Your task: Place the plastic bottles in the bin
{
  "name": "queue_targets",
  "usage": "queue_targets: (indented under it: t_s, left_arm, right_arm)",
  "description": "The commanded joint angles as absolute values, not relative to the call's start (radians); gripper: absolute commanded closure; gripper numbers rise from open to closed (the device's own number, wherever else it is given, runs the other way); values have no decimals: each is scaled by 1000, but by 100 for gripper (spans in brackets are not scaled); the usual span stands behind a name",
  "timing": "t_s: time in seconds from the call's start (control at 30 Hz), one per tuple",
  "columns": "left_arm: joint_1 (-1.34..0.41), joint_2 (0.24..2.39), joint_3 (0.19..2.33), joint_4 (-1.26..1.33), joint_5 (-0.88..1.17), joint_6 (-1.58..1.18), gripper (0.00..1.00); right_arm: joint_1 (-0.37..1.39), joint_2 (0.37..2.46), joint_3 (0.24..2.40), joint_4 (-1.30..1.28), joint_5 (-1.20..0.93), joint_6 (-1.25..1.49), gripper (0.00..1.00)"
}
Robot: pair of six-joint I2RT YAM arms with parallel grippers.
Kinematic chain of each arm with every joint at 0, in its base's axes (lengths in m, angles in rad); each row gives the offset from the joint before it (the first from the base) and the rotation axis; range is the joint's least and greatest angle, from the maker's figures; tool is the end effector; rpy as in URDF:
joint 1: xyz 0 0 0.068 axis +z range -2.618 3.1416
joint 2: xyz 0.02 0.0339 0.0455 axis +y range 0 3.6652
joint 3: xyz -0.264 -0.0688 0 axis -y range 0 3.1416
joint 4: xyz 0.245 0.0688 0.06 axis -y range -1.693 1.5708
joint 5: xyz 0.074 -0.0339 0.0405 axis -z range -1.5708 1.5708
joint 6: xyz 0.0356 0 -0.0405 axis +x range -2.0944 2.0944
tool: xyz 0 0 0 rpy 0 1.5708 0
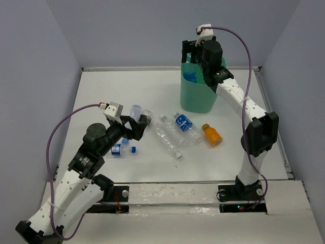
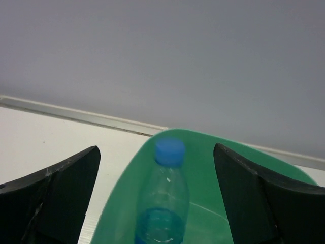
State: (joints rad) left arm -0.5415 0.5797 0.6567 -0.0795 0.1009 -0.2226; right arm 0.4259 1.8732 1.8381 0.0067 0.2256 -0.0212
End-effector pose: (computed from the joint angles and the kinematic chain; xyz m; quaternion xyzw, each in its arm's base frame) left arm 0.1252 -0.0795 0.3365 0.1474 0.6925 -0.2961 0.6412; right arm 0.4169 0.1804 0.4138 -0.0815 0.7122 0.0601 0.6947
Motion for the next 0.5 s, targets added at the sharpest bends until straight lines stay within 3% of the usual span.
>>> queue_targets:
  t_s: [0.0,0.07,0.2,0.3,0.4,0.47]
  left_arm:
    - [-537,607,707,-75,64,-227,1]
    - [-535,617,707,-75,71,-227,1]
    - [-534,623,706,-77,72,-233,2]
    - [-532,638,700,-80,78,-265,2]
    - [-534,689,692,-95,86,-342,4]
    - [-534,741,692,-103,87,-373,5]
  right_arm:
    - [425,1709,1796,106,219,-26,1]
    - [425,1614,1760,62,189,-3,3]
    - [425,1377,1517,-41,92,127,23]
    - [425,1214,1179,-60,75,228,35]
    - [425,1073,924,-153,110,285,39]
    - [425,1031,823,-254,136,324,35]
